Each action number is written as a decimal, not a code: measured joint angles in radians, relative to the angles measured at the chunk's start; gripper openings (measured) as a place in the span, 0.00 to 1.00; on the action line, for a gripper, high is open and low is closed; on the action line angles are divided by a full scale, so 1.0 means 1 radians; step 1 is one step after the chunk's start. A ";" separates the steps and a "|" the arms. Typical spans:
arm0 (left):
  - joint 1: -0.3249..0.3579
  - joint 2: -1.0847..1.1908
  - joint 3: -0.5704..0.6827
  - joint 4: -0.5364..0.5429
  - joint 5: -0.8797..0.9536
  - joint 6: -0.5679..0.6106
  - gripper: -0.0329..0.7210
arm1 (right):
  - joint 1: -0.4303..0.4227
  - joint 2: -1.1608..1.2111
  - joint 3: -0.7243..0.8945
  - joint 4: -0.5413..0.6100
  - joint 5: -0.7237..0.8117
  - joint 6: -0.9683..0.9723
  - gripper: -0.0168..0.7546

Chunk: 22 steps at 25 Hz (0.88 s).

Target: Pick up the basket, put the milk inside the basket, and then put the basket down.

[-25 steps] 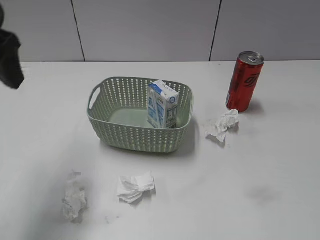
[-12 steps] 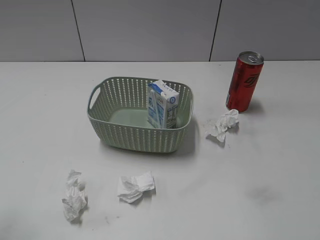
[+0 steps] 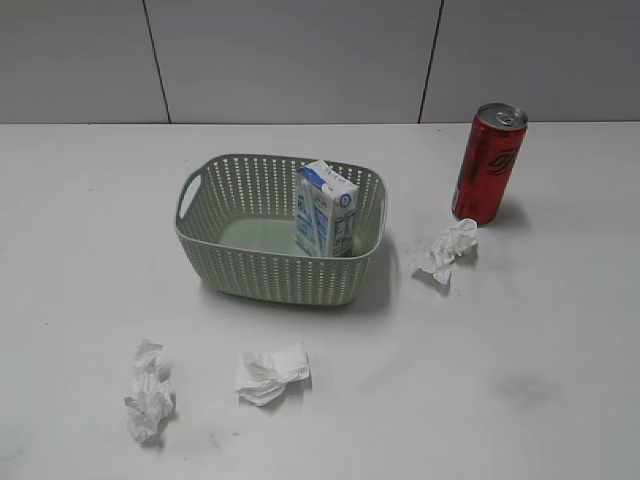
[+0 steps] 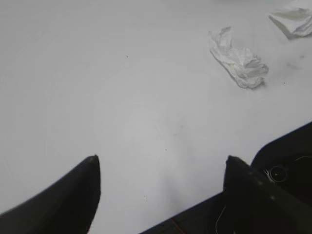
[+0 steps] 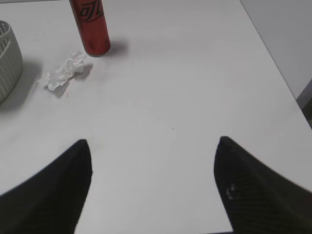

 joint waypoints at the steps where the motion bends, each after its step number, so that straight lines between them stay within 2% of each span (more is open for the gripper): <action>1: 0.000 -0.004 0.000 -0.001 -0.001 0.001 0.82 | 0.000 0.000 0.000 0.000 0.000 0.000 0.78; 13: 0.015 -0.023 0.000 -0.002 -0.015 0.003 0.76 | 0.000 0.000 0.000 0.000 0.000 0.000 0.78; 15: 0.053 -0.051 0.000 -0.002 -0.015 0.003 0.75 | 0.000 0.000 0.000 0.000 0.000 0.000 0.78; 22: 0.253 -0.238 0.000 0.000 -0.017 0.003 0.75 | 0.007 0.000 0.000 0.002 0.000 0.001 0.78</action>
